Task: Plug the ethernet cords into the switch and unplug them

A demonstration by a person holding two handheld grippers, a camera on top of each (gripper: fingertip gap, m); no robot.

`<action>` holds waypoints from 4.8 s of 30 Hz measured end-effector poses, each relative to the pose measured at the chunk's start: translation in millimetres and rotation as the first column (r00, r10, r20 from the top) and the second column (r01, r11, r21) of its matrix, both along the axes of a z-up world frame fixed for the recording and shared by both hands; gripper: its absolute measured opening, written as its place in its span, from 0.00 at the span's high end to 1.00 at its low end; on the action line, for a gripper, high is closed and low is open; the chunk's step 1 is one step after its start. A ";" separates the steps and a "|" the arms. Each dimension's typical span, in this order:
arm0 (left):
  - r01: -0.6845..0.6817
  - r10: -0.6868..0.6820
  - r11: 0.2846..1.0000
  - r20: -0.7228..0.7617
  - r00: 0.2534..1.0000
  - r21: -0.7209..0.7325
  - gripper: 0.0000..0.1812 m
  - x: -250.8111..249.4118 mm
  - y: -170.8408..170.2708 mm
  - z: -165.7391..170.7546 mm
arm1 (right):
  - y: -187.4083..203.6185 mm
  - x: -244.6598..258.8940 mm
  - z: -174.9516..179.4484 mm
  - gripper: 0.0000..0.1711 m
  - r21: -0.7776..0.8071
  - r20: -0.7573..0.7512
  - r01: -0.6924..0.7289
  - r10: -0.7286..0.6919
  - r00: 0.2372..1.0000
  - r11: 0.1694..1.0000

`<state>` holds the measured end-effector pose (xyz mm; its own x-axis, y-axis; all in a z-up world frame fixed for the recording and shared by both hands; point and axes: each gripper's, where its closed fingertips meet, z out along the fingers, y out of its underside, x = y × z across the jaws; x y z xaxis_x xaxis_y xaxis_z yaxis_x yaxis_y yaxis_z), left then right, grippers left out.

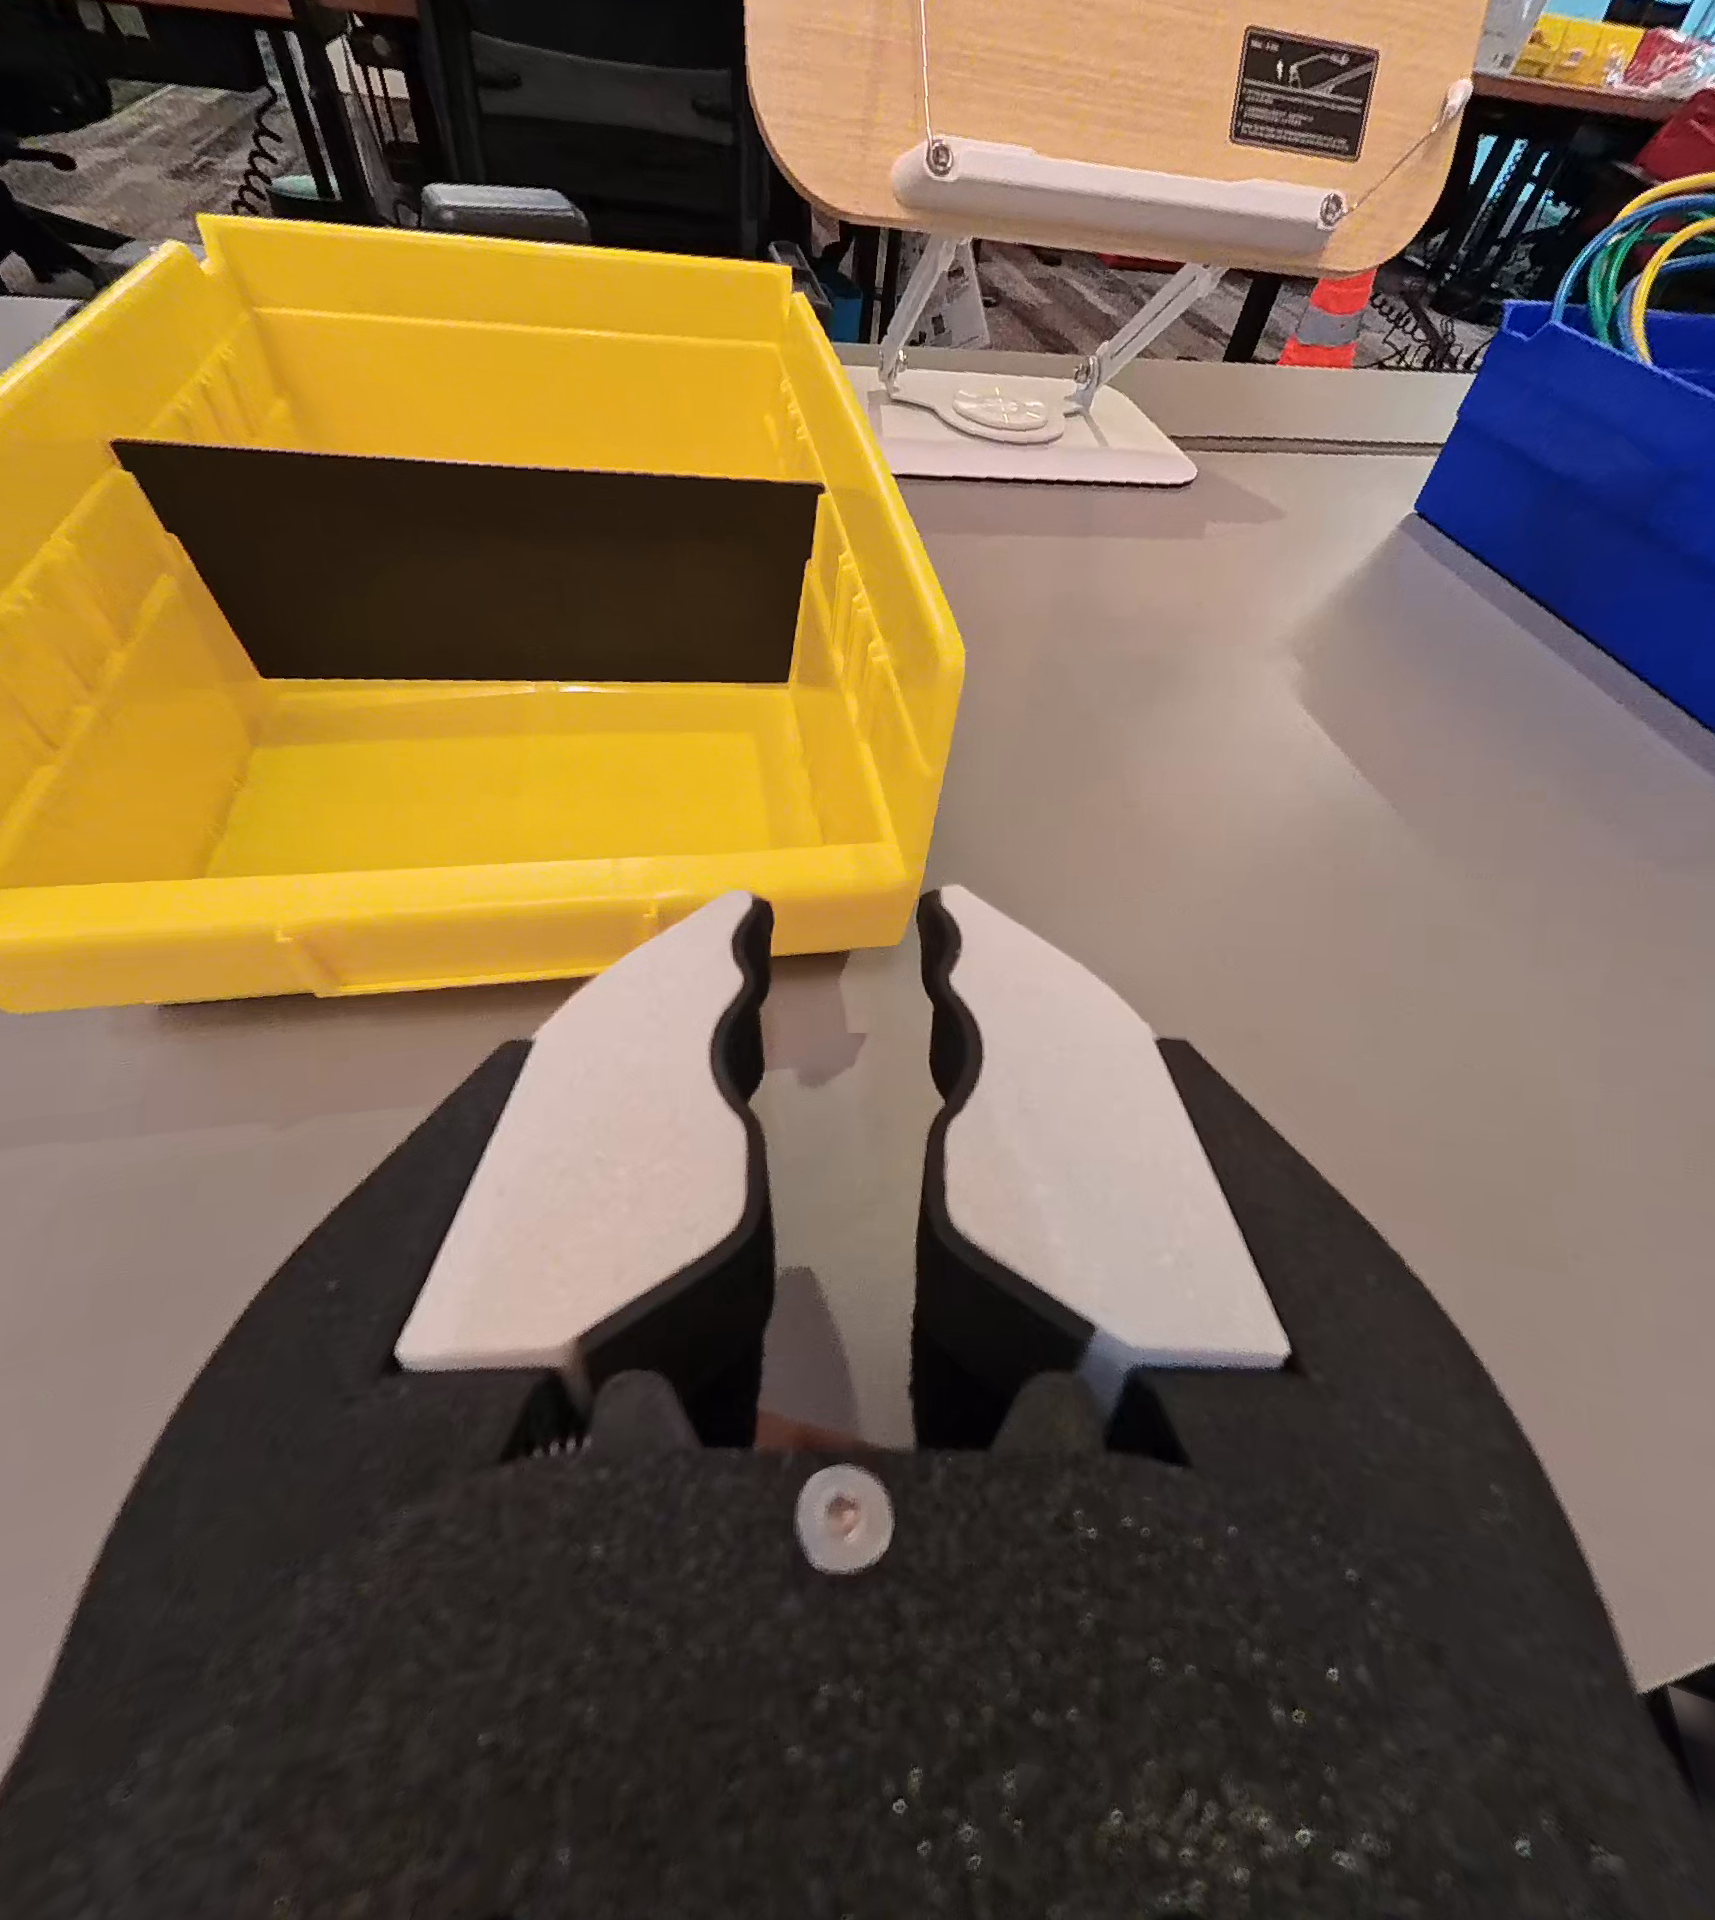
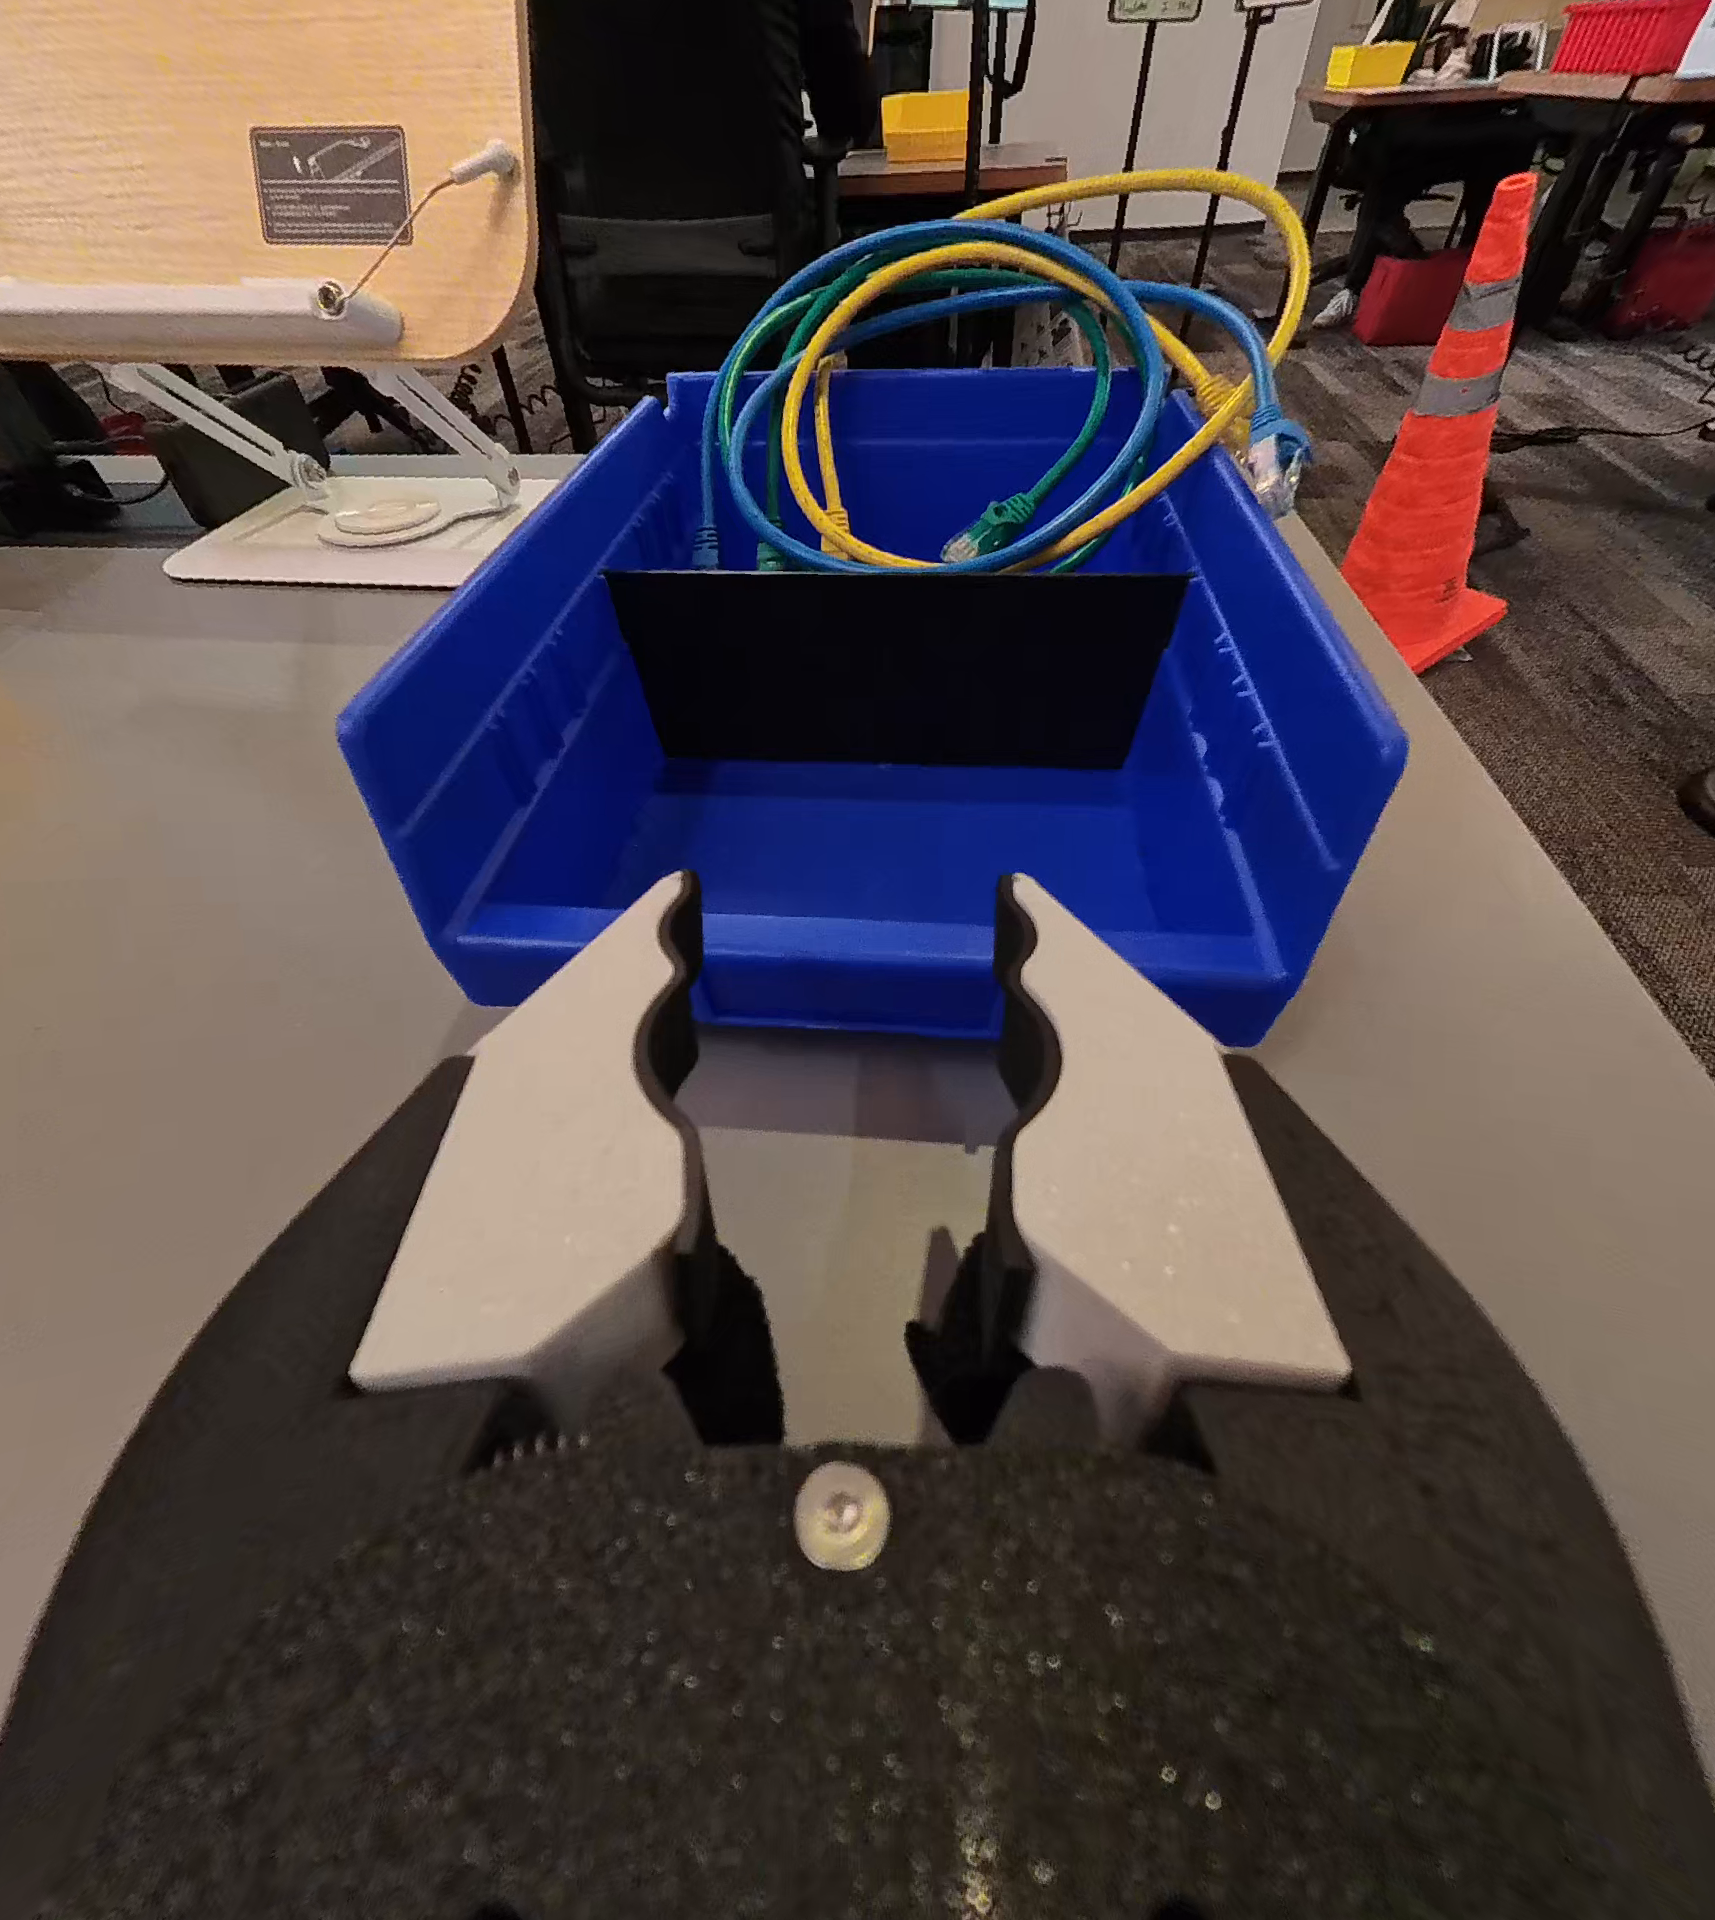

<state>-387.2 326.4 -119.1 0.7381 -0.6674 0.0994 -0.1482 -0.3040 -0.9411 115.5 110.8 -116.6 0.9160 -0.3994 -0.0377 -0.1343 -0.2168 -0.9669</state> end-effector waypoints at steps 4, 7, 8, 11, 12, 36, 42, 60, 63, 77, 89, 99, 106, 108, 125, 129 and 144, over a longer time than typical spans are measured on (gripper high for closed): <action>0.003 -0.003 1.000 0.006 1.000 0.001 0.85 0.2 -0.6 0.7 | -0.7 1.3 0.2 0.68 0.003 -0.006 0.001 -0.001 1.000 1.000; 0.001 -0.001 1.000 0.003 1.000 0.009 0.84 1.8 -0.2 0.8 | 1.0 -2.6 1.8 0.67 0.000 0.018 -0.015 0.015 1.000 1.000; -0.006 0.006 1.000 -0.006 1.000 0.021 0.82 1.8 0.7 0.5 | 3.4 -7.4 3.7 0.67 -0.004 0.043 -0.036 0.036 0.998 0.999; -0.015 0.018 0.996 -0.039 0.999 0.086 0.76 4.4 1.9 1.0 | 20.9 -41.4 1.8 0.67 -0.057 0.077 -0.137 0.141 0.987 0.989; -0.001 0.007 0.995 -0.059 0.998 0.101 0.76 6.3 0.3 -0.6 | 31.6 -58.3 0.5 0.67 -0.054 0.050 -0.181 0.184 0.982 0.982; 0.483 -0.480 0.875 0.055 0.875 -0.039 0.63 218.5 -120.5 2.6 | -25.7 -31.2 40.3 0.67 0.082 0.149 0.161 -0.172 0.974 0.983; 0.484 -0.485 0.874 -0.015 0.875 -0.051 0.67 344.0 -133.9 1.8 | -11.8 0.8 -8.9 0.76 -0.031 -0.063 0.166 -0.167 0.984 0.986; 0.126 -0.115 0.981 -0.079 0.990 0.145 0.95 252.2 -75.4 33.4 | 37.2 -88.2 24.9 0.98 0.052 -0.055 0.076 -0.073 0.996 0.996; 0.059 -0.046 0.988 -0.088 0.995 0.146 0.96 195.8 -59.9 30.0 | 61.6 -140.0 17.9 0.98 0.034 -0.053 -0.019 0.021 0.998 0.999; 0.241 -0.233 0.962 0.074 0.970 -0.131 0.71 137.0 -54.0 13.0 | 105.2 -201.6 -12.5 0.89 -0.052 -0.027 -0.211 0.210 0.977 0.976; -0.142 0.128 0.981 -0.109 0.986 -0.132 0.70 -124.4 106.8 -5.2 | 62.8 -228.6 30.1 0.77 0.056 0.153 -0.343 0.332 0.931 0.938; -0.134 0.123 0.977 -0.075 0.990 -0.167 0.98 -121.7 137.5 -27.0 | 73.4 -372.8 10.8 0.78 -0.031 0.125 -0.574 0.573 0.810 0.819; -0.254 0.244 0.949 -0.074 0.967 -0.185 0.98 -165.1 41.9 -27.2 | 125.9 -478.3 -26.0 0.70 -0.066 -0.065 -0.671 0.667 0.742 0.739; -0.276 0.269 0.940 -0.062 0.961 -0.202 0.98 -171.1 17.3 -27.1 | 142.5 -493.3 -29.4 0.67 -0.052 -0.095 -0.649 0.643 0.760 0.759; -0.262 0.263 0.875 0.055 0.963 0.408 0.96 -58.0 -83.1 148.0 | 114.1 -371.0 151.7 0.99 0.269 0.239 -0.334 0.274 0.932 0.903; -0.086 0.035 0.862 0.111 0.993 0.499 0.95 46.3 -89.7 212.2 | 74.6 -274.4 219.6 0.99 0.358 0.276 -0.197 0.098 0.956 0.913; 0.214 -0.200 0.933 -0.079 0.977 0.288 0.95 418.8 -150.9 56.9 | -33.9 78.3 19.0 0.98 -0.023 0.106 0.100 -0.097 0.990 0.995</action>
